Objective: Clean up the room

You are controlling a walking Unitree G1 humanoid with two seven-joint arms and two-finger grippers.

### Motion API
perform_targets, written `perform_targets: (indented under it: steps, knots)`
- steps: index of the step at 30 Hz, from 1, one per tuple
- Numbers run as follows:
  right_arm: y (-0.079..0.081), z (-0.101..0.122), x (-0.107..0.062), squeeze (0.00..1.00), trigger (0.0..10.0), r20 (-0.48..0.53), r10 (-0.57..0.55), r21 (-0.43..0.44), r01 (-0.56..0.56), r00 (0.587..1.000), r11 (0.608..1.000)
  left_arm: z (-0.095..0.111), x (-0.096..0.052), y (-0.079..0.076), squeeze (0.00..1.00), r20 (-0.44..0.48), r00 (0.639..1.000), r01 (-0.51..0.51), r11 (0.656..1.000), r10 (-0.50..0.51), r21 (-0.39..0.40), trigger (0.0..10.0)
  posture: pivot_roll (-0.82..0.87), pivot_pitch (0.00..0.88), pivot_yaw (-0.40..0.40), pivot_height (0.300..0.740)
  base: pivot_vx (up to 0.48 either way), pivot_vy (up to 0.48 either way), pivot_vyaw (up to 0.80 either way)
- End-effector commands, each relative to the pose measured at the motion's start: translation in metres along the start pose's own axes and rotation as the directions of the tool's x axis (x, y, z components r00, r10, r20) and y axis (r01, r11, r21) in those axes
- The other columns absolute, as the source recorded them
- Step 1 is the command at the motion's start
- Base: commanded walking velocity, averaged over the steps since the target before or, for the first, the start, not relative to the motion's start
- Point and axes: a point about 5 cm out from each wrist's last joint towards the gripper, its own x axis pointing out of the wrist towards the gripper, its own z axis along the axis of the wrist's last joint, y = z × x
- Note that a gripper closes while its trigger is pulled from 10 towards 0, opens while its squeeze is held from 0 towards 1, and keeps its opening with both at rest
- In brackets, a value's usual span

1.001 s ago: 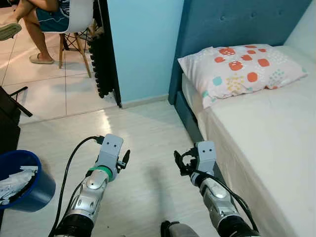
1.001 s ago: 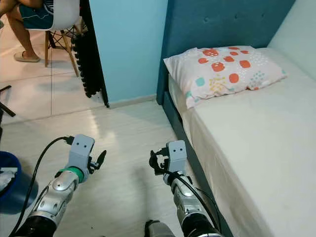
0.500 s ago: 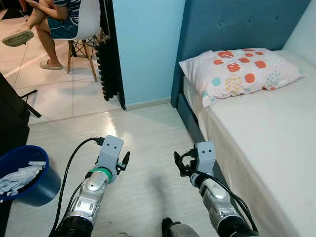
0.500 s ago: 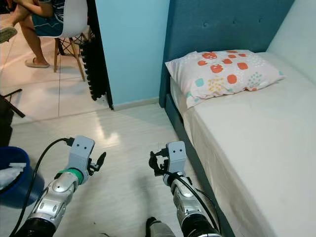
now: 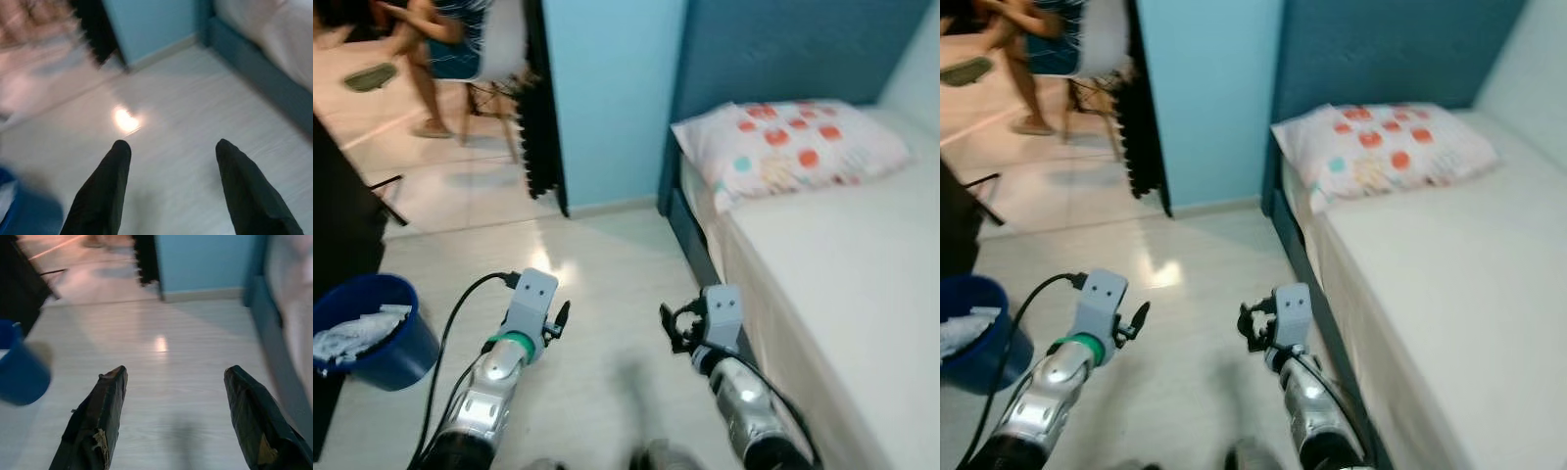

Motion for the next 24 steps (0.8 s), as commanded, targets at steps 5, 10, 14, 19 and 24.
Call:
perform_targets:
  steps: [5,10,14,19,24]
  knots:
    - [-0.0019,-0.0085,-0.0053,0.0,10.0,-0.027,-0.012,0.008,0.013,1.0,1.0,-0.0019,-0.0002,-0.0034,0.0,-0.015,1.0,0.009,1.0,-0.009,-0.001,10.0,0.05,0.0,0.03,0.74,-0.328,0.0,0.0]
    - [-0.0018,-0.0087,-0.0053,0.0,10.0,-0.028,-0.013,0.008,0.013,1.0,1.0,-0.002,0.0,-0.0033,0.0,-0.016,1.0,0.009,1.0,-0.009,-0.002,10.0,0.05,0.0,0.029,0.74,-0.186,0.0,0.0]
    - [-0.0023,-0.0092,-0.0055,0.0,10.0,-0.031,-0.014,0.006,0.014,0.999,1.0,-0.002,0.0003,-0.0032,0.0,-0.019,1.0,0.001,1.0,-0.001,-0.005,10.0,0.05,0.0,0.028,0.74,0.0,0.0,0.0]
    - [-0.0028,-0.0111,-0.0058,0.0,10.0,-0.048,-0.013,0.006,0.013,0.999,1.0,-0.0017,0.0012,-0.0046,0.0,-0.026,1.0,0.002,1.0,-0.002,-0.005,10.0,0.05,0.0,0.028,0.74,0.0,0.0,-0.33]
    - [-0.0023,-0.0125,-0.0062,0.0,10.0,-0.054,-0.014,0.025,0.016,0.998,1.0,-0.0034,0.0011,-0.0074,0.0,-0.039,0.999,0.017,1.0,-0.017,-0.002,10.0,0.05,0.0,0.031,0.74,0.0,0.0,-0.79]
